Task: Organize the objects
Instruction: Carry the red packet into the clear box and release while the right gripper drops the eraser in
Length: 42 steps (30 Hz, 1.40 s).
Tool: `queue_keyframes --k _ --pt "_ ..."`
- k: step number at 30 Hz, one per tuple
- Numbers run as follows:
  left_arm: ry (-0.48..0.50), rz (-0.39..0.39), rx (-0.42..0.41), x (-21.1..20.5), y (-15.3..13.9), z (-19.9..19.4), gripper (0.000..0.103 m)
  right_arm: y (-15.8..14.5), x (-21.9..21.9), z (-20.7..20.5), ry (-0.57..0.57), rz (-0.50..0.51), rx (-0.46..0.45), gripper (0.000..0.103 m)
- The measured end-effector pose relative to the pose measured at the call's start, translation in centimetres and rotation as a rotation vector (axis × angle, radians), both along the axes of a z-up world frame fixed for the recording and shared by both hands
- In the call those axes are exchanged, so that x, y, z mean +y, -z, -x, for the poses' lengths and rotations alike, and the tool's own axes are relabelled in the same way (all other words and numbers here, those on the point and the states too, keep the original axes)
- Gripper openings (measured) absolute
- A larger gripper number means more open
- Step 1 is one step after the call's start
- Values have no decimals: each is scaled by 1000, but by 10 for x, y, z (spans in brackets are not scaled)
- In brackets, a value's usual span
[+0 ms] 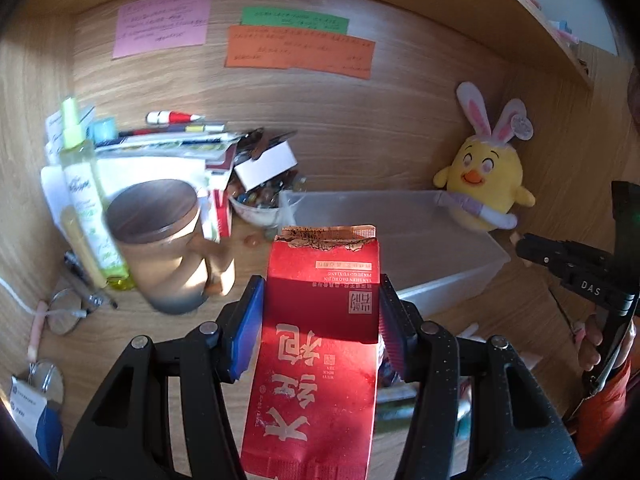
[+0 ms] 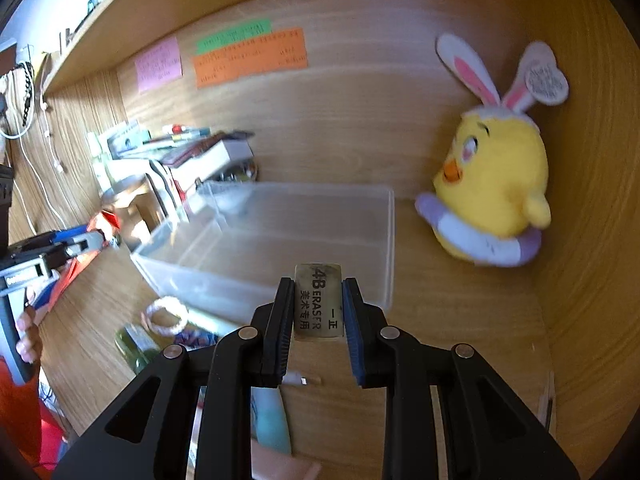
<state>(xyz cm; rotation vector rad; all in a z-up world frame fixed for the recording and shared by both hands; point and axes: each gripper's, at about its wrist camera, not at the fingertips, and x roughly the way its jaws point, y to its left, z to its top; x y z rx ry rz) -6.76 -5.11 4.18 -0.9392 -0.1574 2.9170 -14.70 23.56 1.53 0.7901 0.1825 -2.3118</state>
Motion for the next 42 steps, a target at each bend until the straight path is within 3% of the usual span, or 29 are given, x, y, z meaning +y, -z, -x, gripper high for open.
queue_keyframes --k 11,19,30,42 --pt "13 22 18 20 -16 46 54 -26 -33 25 -15 5 52 22" --pt "30 19 -40 30 -11 90 54 -26 -58 43 -22 -29 55 22" --pt "56 90 -149 49 24 131 54 18 -82 77 -42 -120 -51 22" --pt "107 139 -221 64 45 150 53 53 -97 93 -51 -223 -129 22"
